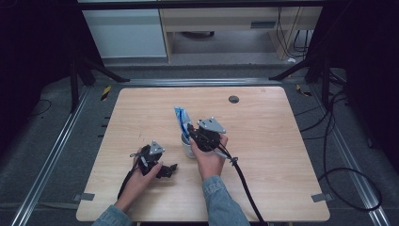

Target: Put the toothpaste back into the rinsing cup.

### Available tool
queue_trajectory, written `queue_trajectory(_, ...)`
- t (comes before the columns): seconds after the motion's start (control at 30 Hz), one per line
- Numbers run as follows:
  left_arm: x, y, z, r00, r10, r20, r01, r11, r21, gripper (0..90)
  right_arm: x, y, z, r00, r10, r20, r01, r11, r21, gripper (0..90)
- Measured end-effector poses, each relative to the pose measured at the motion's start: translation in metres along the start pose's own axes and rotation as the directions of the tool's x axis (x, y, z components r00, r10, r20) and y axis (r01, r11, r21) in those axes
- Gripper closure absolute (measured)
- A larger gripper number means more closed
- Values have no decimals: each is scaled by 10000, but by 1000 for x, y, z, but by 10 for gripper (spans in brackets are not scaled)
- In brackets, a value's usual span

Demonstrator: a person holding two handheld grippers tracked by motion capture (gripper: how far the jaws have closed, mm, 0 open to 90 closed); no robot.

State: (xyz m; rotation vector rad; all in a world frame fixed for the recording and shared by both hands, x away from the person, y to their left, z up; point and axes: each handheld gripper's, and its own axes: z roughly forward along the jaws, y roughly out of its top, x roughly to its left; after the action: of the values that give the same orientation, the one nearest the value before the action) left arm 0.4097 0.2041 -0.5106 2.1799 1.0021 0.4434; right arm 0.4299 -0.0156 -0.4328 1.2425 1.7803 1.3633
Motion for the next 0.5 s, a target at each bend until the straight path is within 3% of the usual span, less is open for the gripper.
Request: queue_trajectory(0.5, 0, 0, 0, 10000, -1, 12, 1, 10000, -15, 0, -4, 6, -9, 9996, -228, 163, 230, 9997, -124, 501)
